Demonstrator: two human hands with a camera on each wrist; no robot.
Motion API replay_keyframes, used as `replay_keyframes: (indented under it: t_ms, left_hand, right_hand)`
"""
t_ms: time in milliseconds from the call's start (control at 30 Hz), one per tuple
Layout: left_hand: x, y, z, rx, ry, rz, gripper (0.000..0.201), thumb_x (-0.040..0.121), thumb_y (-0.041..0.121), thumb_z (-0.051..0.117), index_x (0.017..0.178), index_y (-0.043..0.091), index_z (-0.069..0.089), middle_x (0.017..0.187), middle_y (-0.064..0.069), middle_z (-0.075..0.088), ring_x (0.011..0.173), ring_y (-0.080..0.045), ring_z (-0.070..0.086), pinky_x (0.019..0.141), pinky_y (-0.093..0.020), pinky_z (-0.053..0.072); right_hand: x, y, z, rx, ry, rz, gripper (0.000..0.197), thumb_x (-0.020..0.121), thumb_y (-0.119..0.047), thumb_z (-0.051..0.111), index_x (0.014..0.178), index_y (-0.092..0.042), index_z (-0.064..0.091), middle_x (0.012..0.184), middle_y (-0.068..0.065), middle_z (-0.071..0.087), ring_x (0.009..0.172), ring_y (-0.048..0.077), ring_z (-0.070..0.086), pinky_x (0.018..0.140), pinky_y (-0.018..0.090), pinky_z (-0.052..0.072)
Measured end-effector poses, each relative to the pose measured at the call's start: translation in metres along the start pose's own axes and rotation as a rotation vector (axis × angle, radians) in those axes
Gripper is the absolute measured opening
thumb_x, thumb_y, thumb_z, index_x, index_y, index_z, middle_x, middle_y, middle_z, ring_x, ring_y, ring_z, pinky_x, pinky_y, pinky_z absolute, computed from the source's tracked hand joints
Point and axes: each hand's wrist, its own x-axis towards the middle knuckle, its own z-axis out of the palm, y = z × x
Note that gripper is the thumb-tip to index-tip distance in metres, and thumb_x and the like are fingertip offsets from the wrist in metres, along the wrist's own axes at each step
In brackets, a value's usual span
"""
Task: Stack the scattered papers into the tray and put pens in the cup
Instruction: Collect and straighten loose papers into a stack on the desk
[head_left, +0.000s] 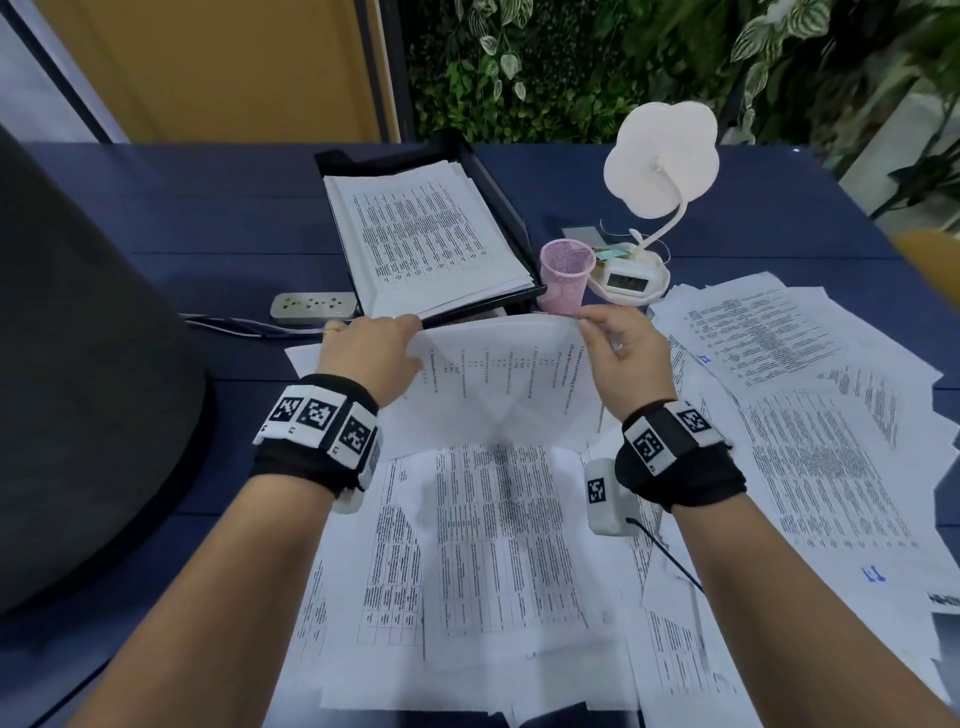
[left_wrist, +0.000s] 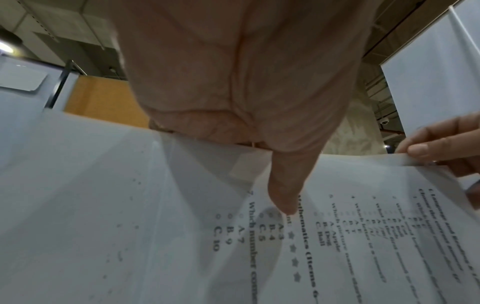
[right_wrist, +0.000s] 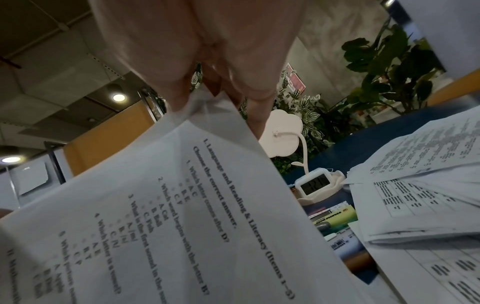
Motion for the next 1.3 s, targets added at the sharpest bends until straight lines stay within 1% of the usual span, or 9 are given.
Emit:
replay_keyframes:
  t_ms: [167,300,367,467,667,867,967,1100,1300]
  left_hand:
    - [-0.001,-0.002,0.002,0.009,0.005,-0.009,0.018,0.095,0.029,0.045,0.109,0.019,0.052,0.079,0.0,0.05,0.081,-0.025,0.05,0.089,-0.04,0.031]
    - [-0.002,-0.003,0.003,-0.002,0.007,-0.008,0.014,0.096,0.027,0.044,0.104,0.019,0.052,0.08,0.0,0.051,0.085,-0.026,0.052,0.091,-0.04,0.03]
    - [-0.002,-0.003,0.004,-0.011,0.0,-0.009,0.015,0.096,0.027,0.044,0.106,0.019,0.052,0.081,0.0,0.052,0.09,-0.027,0.055,0.091,-0.04,0.03]
    - [-0.002,-0.004,0.004,-0.036,-0.013,-0.014,0.016,0.095,0.026,0.044,0.108,0.019,0.052,0.082,-0.001,0.053,0.091,-0.027,0.056,0.09,-0.04,0.03]
    - [-0.004,-0.005,0.009,-0.15,0.013,0.008,0.014,0.092,0.029,0.052,0.104,0.025,0.055,0.086,0.004,0.06,0.094,-0.024,0.057,0.089,-0.038,0.028]
    - [-0.003,-0.002,0.014,-0.193,0.03,0.025,0.013,0.093,0.019,0.049,0.092,0.028,0.058,0.096,0.006,0.065,0.091,-0.021,0.058,0.09,-0.038,0.029]
    - [-0.003,-0.002,0.019,-0.221,-0.076,0.036,0.015,0.093,0.027,0.053,0.107,0.026,0.058,0.119,0.006,0.058,0.109,-0.02,0.055,0.095,-0.039,0.033]
    - [-0.006,-0.003,0.052,-0.165,-0.263,0.024,0.031,0.093,0.033,0.054,0.124,0.028,0.051,0.136,0.004,0.05,0.12,-0.02,0.051,0.104,-0.042,0.035]
    - [-0.019,-0.01,0.127,-0.038,-0.529,-0.014,0.059,0.089,0.037,0.055,0.143,0.033,0.032,0.149,0.004,0.032,0.13,-0.023,0.04,0.104,-0.047,0.035]
  right_hand:
    - [0.002,0.007,-0.002,-0.073,0.011,0.074,0.012,0.092,-0.008,0.051,0.093,-0.005,0.063,0.094,0.008,0.064,0.089,0.021,0.058,0.078,0.02,0.042]
    - [-0.002,0.011,-0.006,-0.032,0.041,0.13,0.01,0.093,-0.009,0.049,0.094,-0.008,0.059,0.094,0.004,0.062,0.085,0.013,0.053,0.069,0.003,0.035]
    - [-0.006,0.012,-0.008,0.069,0.014,0.18,0.01,0.093,-0.011,0.049,0.098,-0.017,0.055,0.098,-0.003,0.06,0.086,0.006,0.052,0.072,0.005,0.037]
    - [-0.015,0.016,-0.008,0.215,-0.074,0.245,0.038,0.082,-0.012,0.055,0.113,-0.029,0.044,0.107,-0.011,0.055,0.093,-0.009,0.052,0.079,0.004,0.04]
    - [-0.014,0.033,0.006,0.266,-0.08,0.319,0.048,0.08,0.012,0.047,0.113,-0.022,0.041,0.096,0.004,0.053,0.081,0.011,0.053,0.065,0.015,0.044]
    - [-0.011,0.016,0.023,0.192,-0.153,0.234,0.038,0.083,0.014,0.044,0.099,-0.02,0.045,0.079,-0.002,0.053,0.08,0.019,0.055,0.078,0.02,0.043]
    - [-0.006,0.012,0.025,-0.085,-0.308,0.156,0.035,0.085,0.008,0.044,0.112,-0.01,0.058,0.097,0.003,0.061,0.091,0.017,0.058,0.086,0.024,0.044]
    - [-0.008,0.022,0.033,-0.331,-0.536,0.281,0.043,0.089,-0.001,0.044,0.13,-0.012,0.052,0.13,0.008,0.058,0.119,0.024,0.054,0.1,0.032,0.042]
    - [-0.027,0.058,0.044,-0.433,-0.666,0.518,0.041,0.093,-0.009,0.045,0.134,-0.012,0.047,0.136,0.01,0.052,0.123,0.028,0.049,0.099,0.028,0.039]
